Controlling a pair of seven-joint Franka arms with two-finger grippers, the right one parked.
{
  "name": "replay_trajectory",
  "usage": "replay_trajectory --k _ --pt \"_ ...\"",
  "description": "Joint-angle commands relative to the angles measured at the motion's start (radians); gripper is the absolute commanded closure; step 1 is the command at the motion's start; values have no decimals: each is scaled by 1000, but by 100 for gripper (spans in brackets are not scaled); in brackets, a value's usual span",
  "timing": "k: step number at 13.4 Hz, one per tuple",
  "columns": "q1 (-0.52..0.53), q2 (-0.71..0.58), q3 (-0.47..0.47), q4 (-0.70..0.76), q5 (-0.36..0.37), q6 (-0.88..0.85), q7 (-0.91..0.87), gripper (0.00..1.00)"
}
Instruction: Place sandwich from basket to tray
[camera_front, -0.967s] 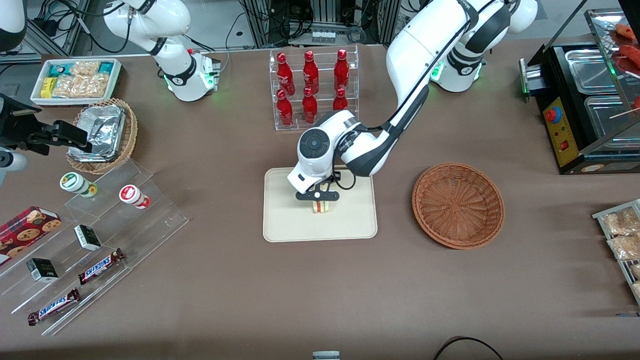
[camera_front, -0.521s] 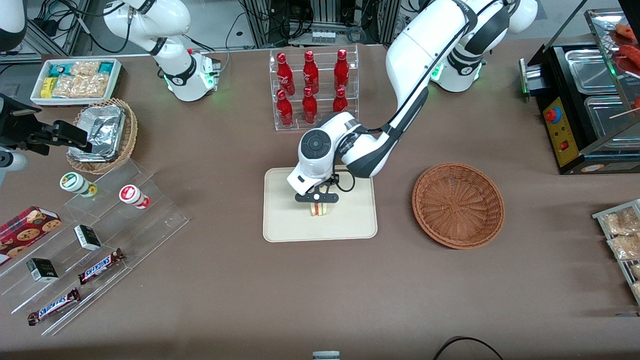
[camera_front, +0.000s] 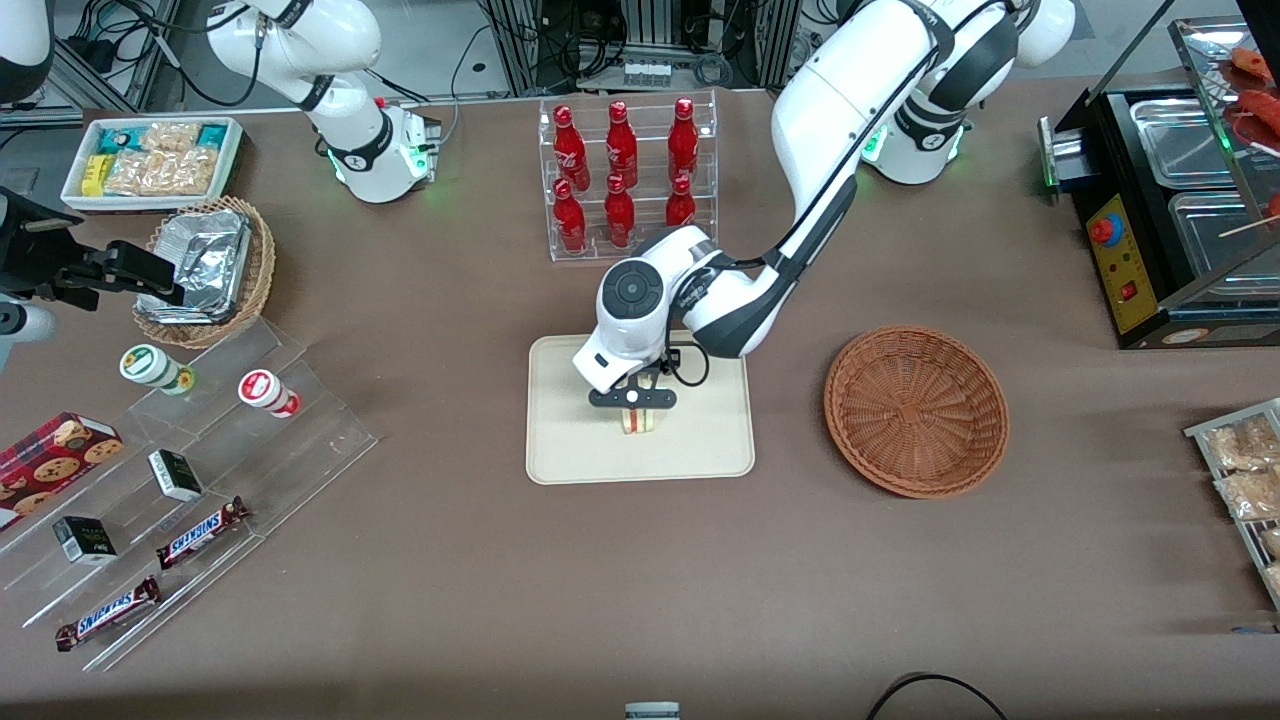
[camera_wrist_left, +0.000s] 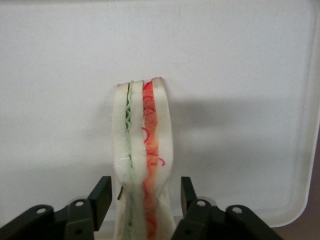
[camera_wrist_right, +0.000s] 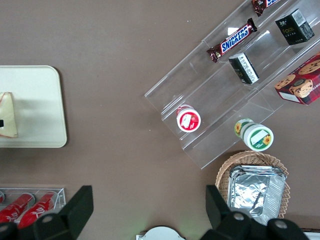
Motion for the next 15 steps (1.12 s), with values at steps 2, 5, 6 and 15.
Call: replay_trajectory --k 2,5,6,15 --pt "22 -121 7 7 -2 -101 -18 0" --pt "44 -232 17 -2 1 -222 -93 1" --pt "56 -270 38 -4 1 -271 -98 0" --pt "361 -575 41 -38 -40 -586 144 0"
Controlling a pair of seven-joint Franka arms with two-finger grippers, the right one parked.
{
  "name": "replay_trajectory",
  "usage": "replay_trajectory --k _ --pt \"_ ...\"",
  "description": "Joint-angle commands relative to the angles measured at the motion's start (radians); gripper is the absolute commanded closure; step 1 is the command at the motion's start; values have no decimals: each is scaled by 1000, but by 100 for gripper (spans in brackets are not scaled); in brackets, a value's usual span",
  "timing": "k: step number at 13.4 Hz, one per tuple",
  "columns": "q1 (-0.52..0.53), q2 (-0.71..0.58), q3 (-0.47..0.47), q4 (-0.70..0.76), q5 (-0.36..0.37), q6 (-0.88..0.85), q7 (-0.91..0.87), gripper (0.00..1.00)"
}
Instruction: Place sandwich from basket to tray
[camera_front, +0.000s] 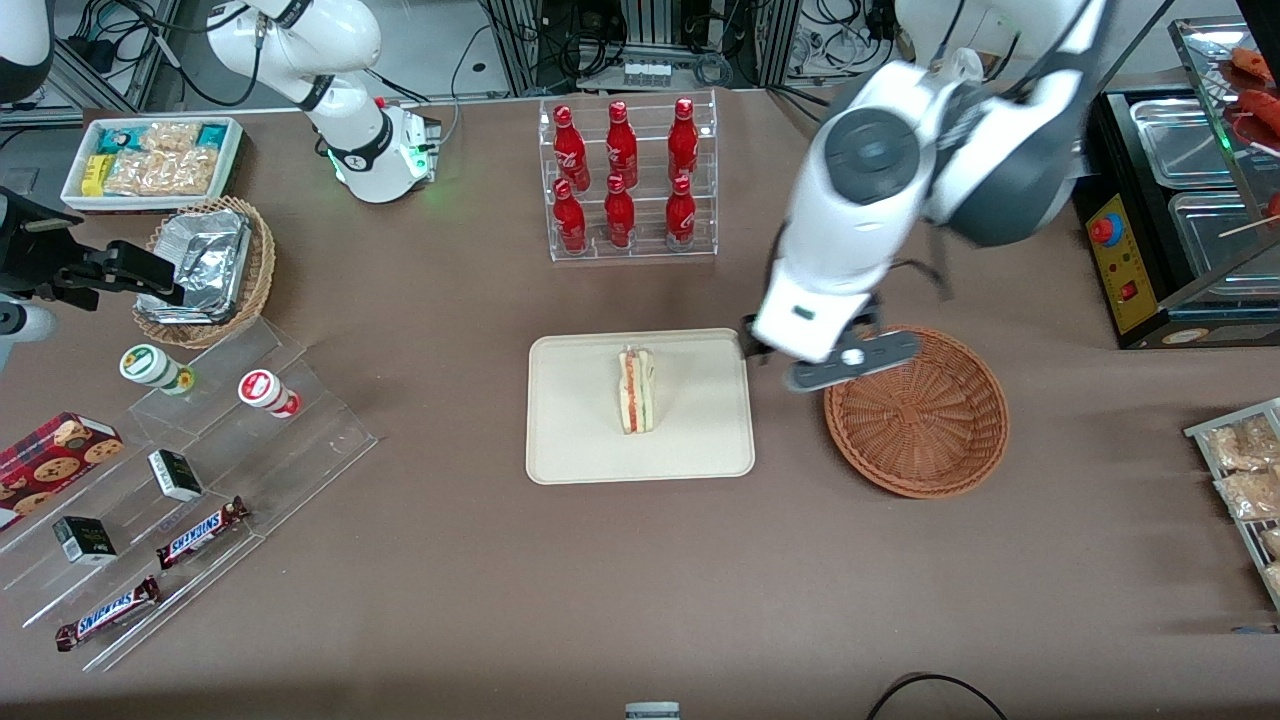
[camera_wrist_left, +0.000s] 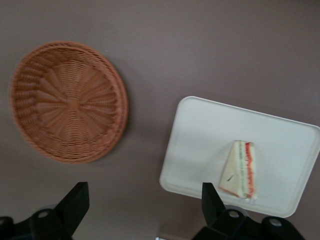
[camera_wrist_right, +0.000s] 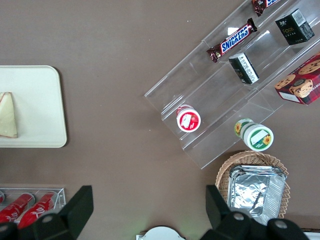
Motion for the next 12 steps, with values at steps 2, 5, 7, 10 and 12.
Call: replay_trajectory --k 2,5,7,10,12 --pt "138 -121 -6 -62 -42 -92 199 0" --pt "244 -230 -3 -161 -45 -102 392 0" --pt "284 -262 11 -180 -85 -105 514 0" --pt "225 -281 147 -174 -91 -126 562 0" --pt "226 -273 166 -157 -88 -131 565 0"
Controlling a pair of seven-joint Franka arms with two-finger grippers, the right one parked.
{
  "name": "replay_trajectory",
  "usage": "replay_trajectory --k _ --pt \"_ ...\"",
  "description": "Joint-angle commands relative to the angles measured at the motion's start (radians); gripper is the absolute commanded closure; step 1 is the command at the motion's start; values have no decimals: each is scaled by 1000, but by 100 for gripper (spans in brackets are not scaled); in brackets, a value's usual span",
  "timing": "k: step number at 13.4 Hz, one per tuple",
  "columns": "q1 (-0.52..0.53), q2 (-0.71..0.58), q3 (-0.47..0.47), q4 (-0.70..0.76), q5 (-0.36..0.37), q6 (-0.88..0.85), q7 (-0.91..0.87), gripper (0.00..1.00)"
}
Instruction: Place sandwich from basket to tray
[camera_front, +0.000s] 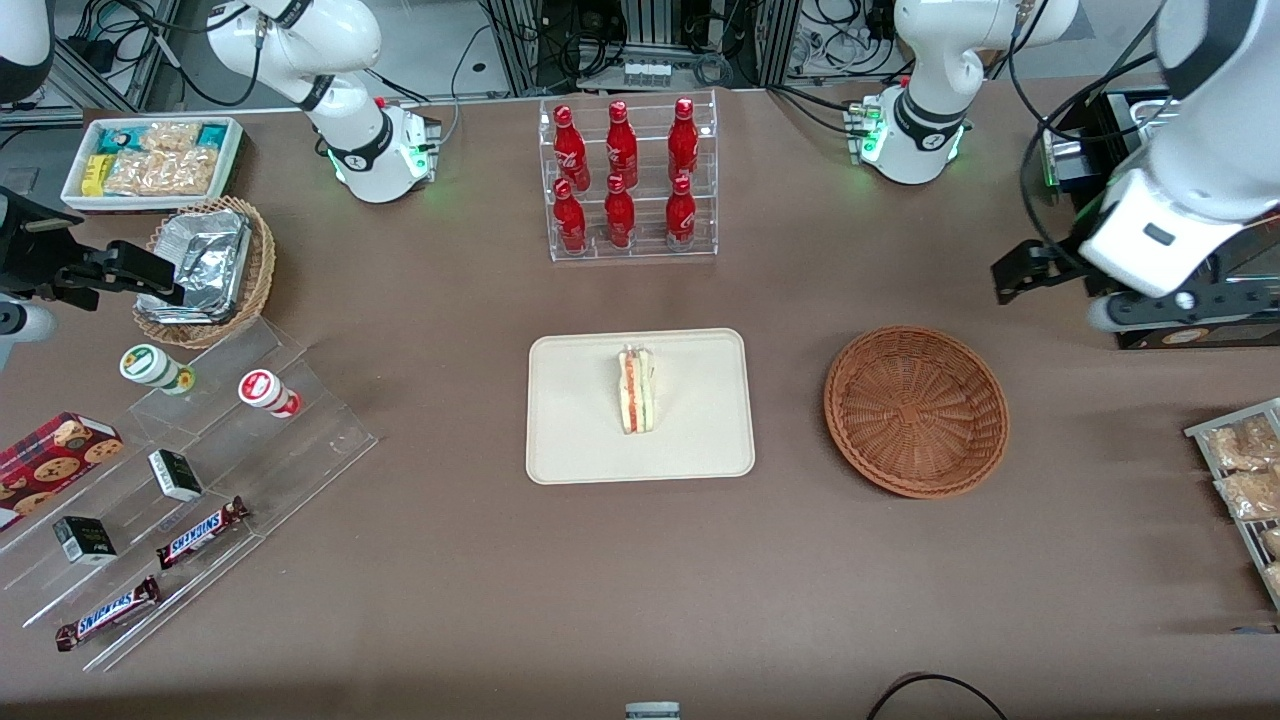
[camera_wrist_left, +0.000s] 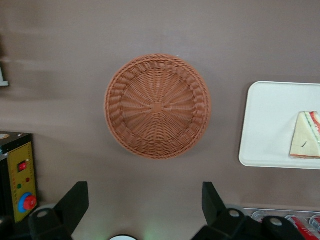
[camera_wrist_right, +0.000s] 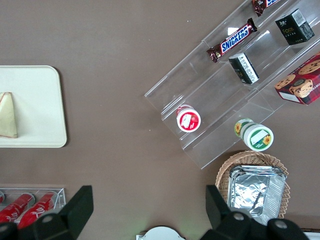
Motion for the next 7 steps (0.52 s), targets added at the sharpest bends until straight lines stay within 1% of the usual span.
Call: replay_trajectory --k 1,3,4,7 --pt "-18 -10 38 5 -2 -11 41 0" --pt "-16 28 60 63 -5 -11 139 0" --pt "-15 39 67 85 -3 -23 141 0" --pt "-6 43 67 86 3 -28 150 1"
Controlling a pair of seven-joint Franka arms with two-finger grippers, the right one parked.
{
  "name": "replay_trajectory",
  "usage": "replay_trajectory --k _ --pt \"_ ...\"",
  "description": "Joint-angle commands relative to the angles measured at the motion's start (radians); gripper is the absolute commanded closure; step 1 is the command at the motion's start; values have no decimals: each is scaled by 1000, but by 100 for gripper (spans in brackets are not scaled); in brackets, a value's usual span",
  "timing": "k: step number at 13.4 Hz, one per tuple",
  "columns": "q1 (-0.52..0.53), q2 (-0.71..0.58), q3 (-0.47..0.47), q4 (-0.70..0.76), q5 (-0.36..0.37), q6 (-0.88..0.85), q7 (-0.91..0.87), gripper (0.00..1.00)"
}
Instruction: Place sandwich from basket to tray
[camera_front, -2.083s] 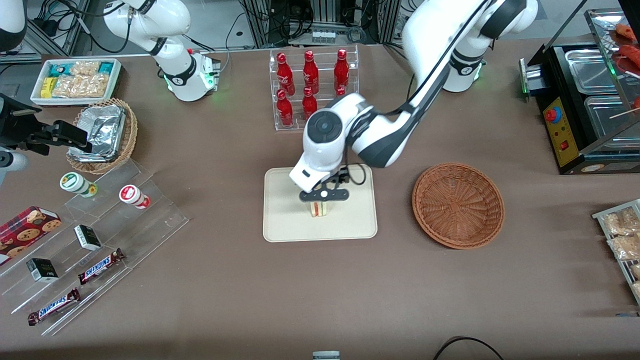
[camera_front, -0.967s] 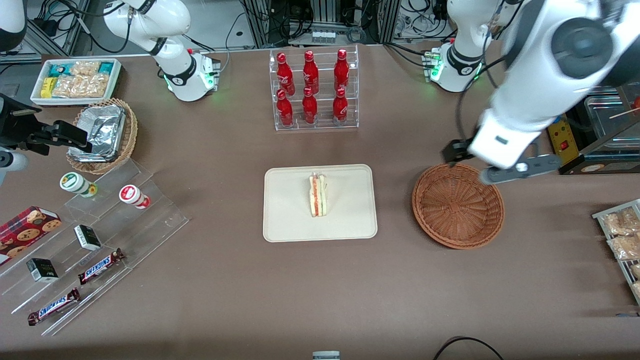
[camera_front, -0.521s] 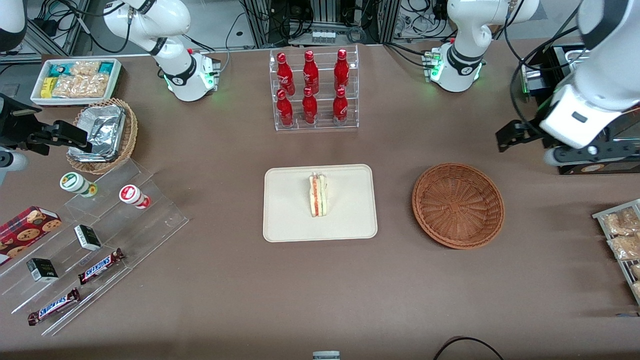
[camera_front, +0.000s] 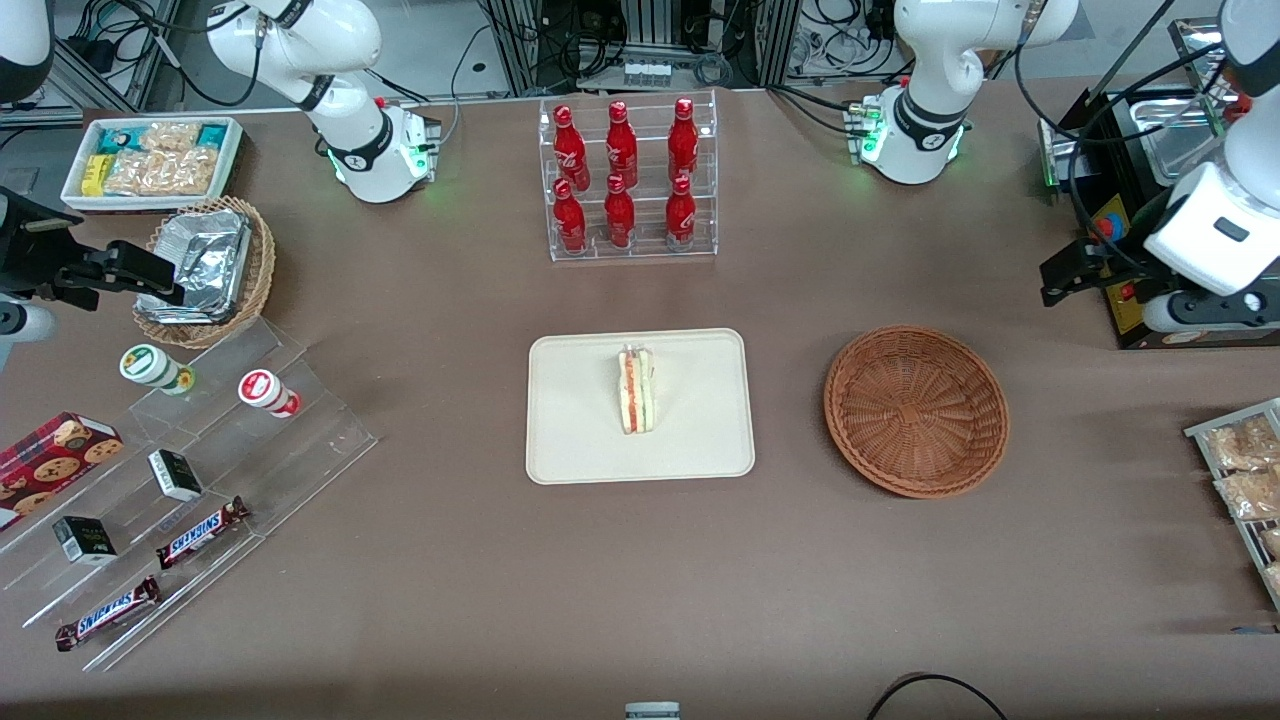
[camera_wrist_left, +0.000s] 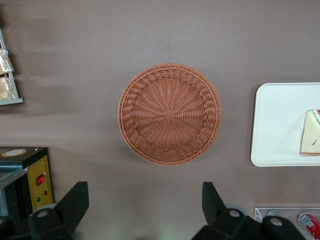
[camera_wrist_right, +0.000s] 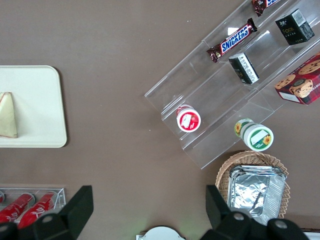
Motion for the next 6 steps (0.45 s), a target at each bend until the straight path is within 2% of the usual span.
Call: replay_trajectory --k 1,6 --pt "1 22 9 42 1 -27 23 0" --pt "9 10 11 40 3 -33 20 0"
